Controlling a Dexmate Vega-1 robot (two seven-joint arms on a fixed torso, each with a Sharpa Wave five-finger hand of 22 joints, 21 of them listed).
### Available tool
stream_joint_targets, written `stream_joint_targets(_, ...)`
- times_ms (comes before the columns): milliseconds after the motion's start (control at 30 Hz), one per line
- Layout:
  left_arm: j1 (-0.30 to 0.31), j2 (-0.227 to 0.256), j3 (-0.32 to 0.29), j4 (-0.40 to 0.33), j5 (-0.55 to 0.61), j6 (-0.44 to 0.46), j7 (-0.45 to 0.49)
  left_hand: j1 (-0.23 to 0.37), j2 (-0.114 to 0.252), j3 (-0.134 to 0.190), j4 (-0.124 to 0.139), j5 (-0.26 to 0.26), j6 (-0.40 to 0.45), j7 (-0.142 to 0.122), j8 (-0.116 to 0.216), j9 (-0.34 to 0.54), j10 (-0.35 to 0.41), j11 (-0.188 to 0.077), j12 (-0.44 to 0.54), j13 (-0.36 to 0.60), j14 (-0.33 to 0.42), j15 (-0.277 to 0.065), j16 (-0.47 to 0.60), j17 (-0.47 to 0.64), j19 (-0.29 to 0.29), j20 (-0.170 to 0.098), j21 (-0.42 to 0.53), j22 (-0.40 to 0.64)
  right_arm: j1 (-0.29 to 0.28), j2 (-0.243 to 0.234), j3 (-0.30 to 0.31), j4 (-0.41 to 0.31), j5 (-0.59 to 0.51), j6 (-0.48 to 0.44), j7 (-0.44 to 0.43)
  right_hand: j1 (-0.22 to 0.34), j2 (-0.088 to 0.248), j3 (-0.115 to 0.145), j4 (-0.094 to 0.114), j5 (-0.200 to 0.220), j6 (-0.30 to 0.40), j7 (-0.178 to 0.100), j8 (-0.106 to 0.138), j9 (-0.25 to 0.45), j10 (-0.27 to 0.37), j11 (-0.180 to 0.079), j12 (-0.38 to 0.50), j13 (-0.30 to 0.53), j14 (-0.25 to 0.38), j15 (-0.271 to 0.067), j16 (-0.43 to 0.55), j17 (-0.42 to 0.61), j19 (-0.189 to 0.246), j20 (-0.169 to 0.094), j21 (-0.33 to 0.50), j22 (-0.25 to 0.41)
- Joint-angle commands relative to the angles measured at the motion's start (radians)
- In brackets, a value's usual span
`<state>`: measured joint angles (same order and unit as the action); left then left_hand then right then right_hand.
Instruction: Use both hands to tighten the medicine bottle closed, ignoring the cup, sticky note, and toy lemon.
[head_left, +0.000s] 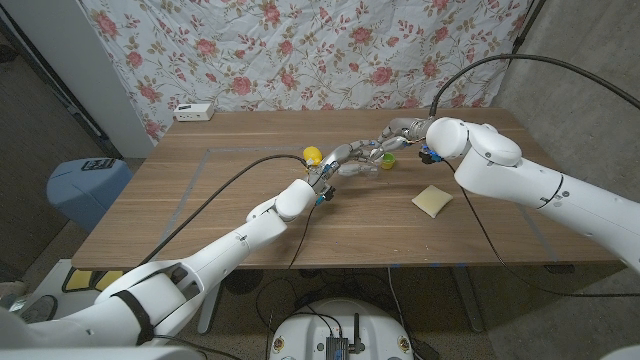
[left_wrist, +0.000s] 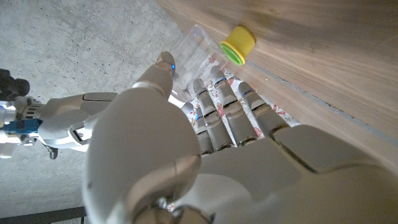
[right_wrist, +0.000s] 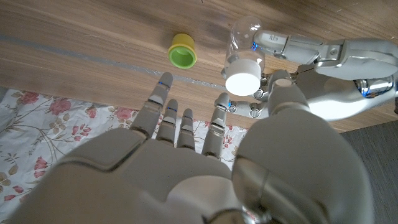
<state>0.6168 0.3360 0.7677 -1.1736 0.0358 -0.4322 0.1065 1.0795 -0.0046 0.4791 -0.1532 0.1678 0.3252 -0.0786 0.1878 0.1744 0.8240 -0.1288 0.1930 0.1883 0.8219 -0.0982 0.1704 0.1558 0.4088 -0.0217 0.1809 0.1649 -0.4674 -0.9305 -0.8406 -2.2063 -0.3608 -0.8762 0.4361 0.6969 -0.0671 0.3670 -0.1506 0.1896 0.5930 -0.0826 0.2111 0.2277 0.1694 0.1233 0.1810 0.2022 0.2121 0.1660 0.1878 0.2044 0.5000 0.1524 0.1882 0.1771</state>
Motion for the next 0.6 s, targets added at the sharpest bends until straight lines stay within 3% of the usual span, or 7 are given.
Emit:
stream_joint_targets(33, 0.003, -0.001, -0.001, 0.001, 0.001, -0.004, 0.004, -0.001, 0.011, -0.001, -0.003, 0.006, 0.01, 0.005, 0.001, 0.003, 0.028, -0.022, 0.003, 0.002, -0.003, -0.106, 0.003, 0.005, 0.006, -0.008, 0.007, 0.002, -0.007, -0.002, -0.006, -0.001, -0.009, -0.001, -0.021, 0.013, -0.003, 0.002, -0.008, 0.004, 0.024, -0.003, 0.012, 0.003, 0.008, -0.005, 0.012, 0.005, 0.006, -0.013, 0.008, -0.001, 0.006, -0.009, 0.006, -0.001)
stream_joint_targets(600, 0.002, -0.003, 0.0, 0.004, 0.0, -0.005, 0.004, 0.0, 0.013, -0.002, -0.002, 0.007, 0.011, 0.004, 0.0, 0.003, 0.028, -0.023, 0.003, 0.002, -0.003, -0.103, 0.003, 0.004, 0.006, -0.008, 0.007, 0.002, -0.025, 0.02, -0.009, 0.013, -0.026, -0.002, -0.063, 0.029, 0.003, 0.014, -0.009, 0.007, 0.084, -0.02, 0.037, 0.004, 0.037, -0.011, 0.024, 0.005, 0.033, -0.024, 0.02, 0.0, 0.025, -0.025, 0.014, -0.001)
